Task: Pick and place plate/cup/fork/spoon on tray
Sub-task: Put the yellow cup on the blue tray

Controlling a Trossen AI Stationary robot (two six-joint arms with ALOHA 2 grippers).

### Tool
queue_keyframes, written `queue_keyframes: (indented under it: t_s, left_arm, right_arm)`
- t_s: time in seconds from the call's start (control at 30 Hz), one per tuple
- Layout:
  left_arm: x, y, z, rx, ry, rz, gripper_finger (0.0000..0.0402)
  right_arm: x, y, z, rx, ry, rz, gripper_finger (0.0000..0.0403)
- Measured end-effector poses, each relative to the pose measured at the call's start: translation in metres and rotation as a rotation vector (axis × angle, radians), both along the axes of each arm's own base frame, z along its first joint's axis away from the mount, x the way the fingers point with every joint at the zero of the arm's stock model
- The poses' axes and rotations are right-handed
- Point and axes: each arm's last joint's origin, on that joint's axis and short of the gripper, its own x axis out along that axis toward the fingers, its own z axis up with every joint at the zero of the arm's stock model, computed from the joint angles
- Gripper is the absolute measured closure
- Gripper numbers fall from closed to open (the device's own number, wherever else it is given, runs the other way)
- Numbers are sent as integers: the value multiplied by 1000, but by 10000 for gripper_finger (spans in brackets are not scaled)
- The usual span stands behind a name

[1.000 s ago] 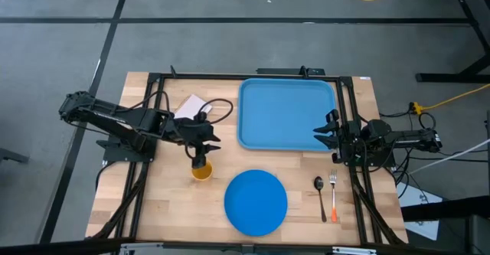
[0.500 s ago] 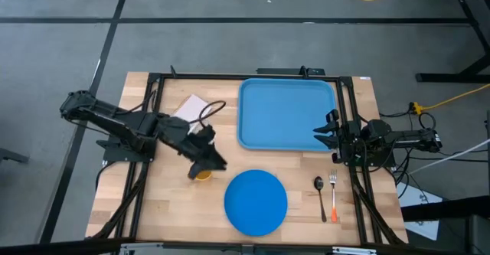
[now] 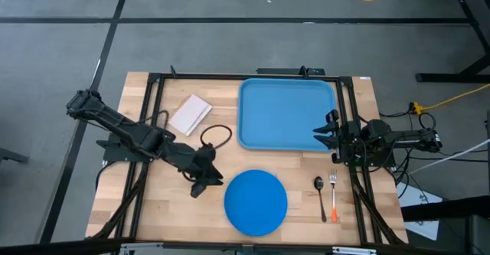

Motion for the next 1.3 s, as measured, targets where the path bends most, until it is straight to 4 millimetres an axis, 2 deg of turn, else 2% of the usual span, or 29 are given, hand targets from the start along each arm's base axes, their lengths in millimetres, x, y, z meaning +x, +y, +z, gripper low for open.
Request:
queue_keyframes:
  t_s: [0.1,0.2,0.37,0.53,0.73,0.93,1.03,1.13,1.3]
  left_arm:
    - [7,-5,-15,-40,96,-28,289]
    - [11,-9,-22,-86,149,-129,289]
    - [12,-6,-20,-63,115,-124,289]
    - [11,-6,-5,-16,-25,-162,289]
    - [14,-1,25,7,-331,-192,289]
    - [18,11,68,95,-813,-83,289]
    - [17,16,79,146,-933,-44,289]
    - [17,19,88,238,-863,-51,289]
    - [16,21,115,461,-475,38,289]
  right_arm:
    - [0,0,0,0,2,0,301]
    - [0,0,0,-1,1,0,301]
    - [0,0,0,-2,-3,-1,301]
    - [0,0,0,-9,-5,-3,301]
    - [0,0,0,-49,-4,-14,301]
    - [0,0,0,-45,0,-12,301]
    - [0,0,1,-44,-7,-12,301]
    - [0,0,1,-42,-10,-11,301]
    - [0,0,1,89,-6,25,301]
